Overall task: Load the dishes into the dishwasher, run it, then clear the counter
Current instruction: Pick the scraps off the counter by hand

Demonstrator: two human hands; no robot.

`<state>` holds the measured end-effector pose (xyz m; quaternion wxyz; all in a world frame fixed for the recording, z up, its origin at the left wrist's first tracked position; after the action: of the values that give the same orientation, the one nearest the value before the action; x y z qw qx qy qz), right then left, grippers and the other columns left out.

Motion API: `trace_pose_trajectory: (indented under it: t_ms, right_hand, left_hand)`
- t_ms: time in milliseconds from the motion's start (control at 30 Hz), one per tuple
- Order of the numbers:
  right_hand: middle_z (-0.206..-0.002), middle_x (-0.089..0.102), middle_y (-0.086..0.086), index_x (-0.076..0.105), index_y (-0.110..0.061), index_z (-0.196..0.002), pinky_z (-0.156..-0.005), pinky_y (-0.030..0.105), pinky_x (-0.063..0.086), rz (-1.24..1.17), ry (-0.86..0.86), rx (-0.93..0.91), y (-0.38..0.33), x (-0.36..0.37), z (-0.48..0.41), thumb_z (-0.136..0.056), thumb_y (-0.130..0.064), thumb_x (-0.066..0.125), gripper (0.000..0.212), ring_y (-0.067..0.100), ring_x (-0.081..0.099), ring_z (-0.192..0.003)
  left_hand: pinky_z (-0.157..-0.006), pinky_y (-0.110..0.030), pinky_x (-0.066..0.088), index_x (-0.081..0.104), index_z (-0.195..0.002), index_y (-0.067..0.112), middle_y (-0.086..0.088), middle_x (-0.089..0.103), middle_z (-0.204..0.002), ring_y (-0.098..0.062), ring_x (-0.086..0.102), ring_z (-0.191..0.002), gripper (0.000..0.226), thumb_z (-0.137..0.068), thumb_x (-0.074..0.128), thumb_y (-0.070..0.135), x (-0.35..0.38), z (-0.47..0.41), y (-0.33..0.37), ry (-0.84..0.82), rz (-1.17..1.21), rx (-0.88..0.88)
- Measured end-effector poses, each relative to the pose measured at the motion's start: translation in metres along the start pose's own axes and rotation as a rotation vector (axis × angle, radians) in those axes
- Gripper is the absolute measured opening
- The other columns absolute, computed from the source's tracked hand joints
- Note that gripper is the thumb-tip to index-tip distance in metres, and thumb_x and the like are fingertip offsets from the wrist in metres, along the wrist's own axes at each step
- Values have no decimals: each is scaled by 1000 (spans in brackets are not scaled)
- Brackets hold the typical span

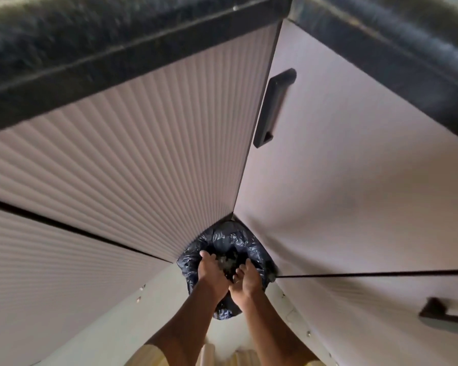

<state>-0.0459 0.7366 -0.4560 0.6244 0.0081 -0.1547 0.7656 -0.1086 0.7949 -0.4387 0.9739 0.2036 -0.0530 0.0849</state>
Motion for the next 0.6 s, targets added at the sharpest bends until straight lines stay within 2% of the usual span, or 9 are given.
trace_pose_trajectory:
  t_ms: [67, 100, 200, 233, 300, 333, 400, 567, 600]
  right_hand:
    - [-76, 40, -1, 48, -14, -76, -60, 26, 30, 21, 5, -1, -2, -3, 9, -99, -30, 38, 29, 13, 35, -64]
    - [-79, 42, -1, 50, -12, -81, -63, 26, 31, 22, 2, -3, -4, -4, 16, -99, -30, 38, 28, 12, 37, -66]
    - [-100, 49, 1, 54, -10, -108, -87, 31, 34, 39, 0, 2, -9, -4, 45, -99, -25, 38, 24, 18, 47, -97]
    - [-109, 47, 3, 54, -10, -112, -95, 33, 32, 57, 3, 8, -9, -4, 58, -99, -23, 38, 24, 20, 45, -109]
    - [-113, 48, 4, 56, -10, -108, -102, 34, 29, 85, -7, 15, -10, -2, 84, -97, -18, 39, 21, 22, 42, -119]
    - [-108, 53, 4, 56, -10, -101, -102, 33, 31, 72, -19, 18, -10, -1, 99, -97, -16, 40, 18, 22, 45, -115]
    - [-88, 62, 4, 58, -7, -86, -87, 30, 40, -5, -47, 8, -13, 3, 132, -95, -13, 44, 18, 20, 54, -96]
    - [-69, 67, 6, 61, -5, -82, -70, 26, 49, -175, -93, -43, -31, 20, 236, -91, -9, 50, 15, 17, 62, -68]
    - [-72, 66, 7, 61, -5, -84, -69, 27, 50, -206, -110, -53, -36, 27, 258, -93, -10, 49, 16, 18, 62, -67]
  left_hand:
    - [-117, -41, 11, 22, -146, 5, -15, 20, -154, -31, 17, -143, 62, -99, 17, 46, -3, 6, -5, -21, 62, -33]
    - [-118, -44, 9, 22, -146, 7, -13, 19, -155, -30, 16, -143, 64, -98, 16, 49, -3, 12, -5, -31, 83, -39]
    - [-117, -43, 4, 20, -148, 13, -6, 18, -156, -24, 11, -145, 64, -97, 14, 52, -1, 42, -3, -94, 151, -83]
    - [-116, -42, 3, 19, -148, 16, -3, 18, -156, -21, 10, -145, 63, -97, 14, 53, 0, 56, -2, -118, 186, -106]
    - [-116, -40, 5, 23, -147, 19, 0, 23, -154, -19, 15, -144, 60, -98, 16, 52, 1, 86, 6, -132, 211, -112]
    - [-116, -39, 8, 25, -147, 18, -1, 28, -153, -20, 19, -143, 59, -98, 18, 51, 0, 102, 10, -122, 230, -102]
    - [-115, -37, 14, 29, -145, 14, -6, 35, -149, -22, 27, -140, 57, -99, 20, 48, 1, 134, 21, -120, 317, -66]
    - [-115, -36, 21, 37, -141, 9, -12, 43, -143, -25, 35, -136, 54, -99, 30, 43, 11, 233, 51, -188, 490, -66]
    - [-116, -37, 21, 38, -140, 7, -14, 42, -143, -26, 35, -135, 53, -99, 31, 42, 14, 252, 59, -212, 506, -57]
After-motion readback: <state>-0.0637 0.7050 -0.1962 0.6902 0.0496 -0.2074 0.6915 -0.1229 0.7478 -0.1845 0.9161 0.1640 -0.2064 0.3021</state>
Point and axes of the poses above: each hand's wrist, its own z-axis away from the middle knuckle, its own x-axis out of the palm, y = z × x, the point moved 9 cm from there along -z, towards the middle knuckle
